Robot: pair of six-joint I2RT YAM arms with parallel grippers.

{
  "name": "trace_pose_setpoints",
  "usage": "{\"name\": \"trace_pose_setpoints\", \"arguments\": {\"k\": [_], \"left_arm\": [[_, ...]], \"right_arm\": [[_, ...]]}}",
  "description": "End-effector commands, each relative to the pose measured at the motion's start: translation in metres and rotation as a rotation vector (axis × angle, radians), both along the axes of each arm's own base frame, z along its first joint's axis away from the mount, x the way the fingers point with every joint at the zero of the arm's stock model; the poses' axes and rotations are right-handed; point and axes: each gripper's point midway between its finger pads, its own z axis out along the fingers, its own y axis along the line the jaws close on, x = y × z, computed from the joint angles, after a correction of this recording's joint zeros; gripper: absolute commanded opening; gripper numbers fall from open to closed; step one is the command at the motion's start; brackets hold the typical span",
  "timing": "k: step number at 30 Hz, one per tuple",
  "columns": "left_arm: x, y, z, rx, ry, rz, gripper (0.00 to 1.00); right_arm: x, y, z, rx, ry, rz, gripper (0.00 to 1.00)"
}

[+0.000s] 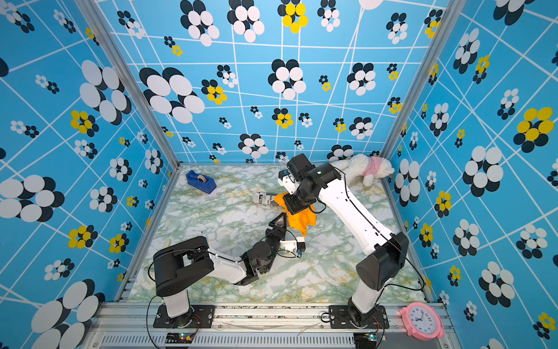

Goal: Wipe the eyeglass case
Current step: Wipe the dirt from the eyeglass case.

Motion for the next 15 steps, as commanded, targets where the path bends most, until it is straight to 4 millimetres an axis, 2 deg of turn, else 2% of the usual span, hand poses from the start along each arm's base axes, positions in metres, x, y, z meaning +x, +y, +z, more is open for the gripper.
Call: {"name": "trace_pose_setpoints", "arguments": {"k": [1,4,7,10,15], "left_arm": [[-0.003,0.001,0.045,-0.174,-0.054,-0.014,0.12],[-0.002,0.005,0.048,-0.186,-0.053,-0.005,0.12],[-0.002,0.011,0.050,-0.214,-0.045,0.006,0.11],[-0.001,0.018,0.049,-0.236,-0.035,0.022,0.11],[-0.003,0.033,0.046,-0.311,0.015,0.044,0.10]], "right_arm": [[0.002,-0.028,-0.032,-0.102,0.055,-0.020,0.00],[0.012,-0.060,-0.046,-0.131,0.055,-0.126,0.00],[0.025,-0.105,-0.049,-0.182,0.038,-0.306,0.00],[0.028,-0.122,-0.048,-0.181,0.008,-0.376,0.00],[0.038,-0.135,-0.017,-0.033,-0.104,-0.469,0.00]]}}
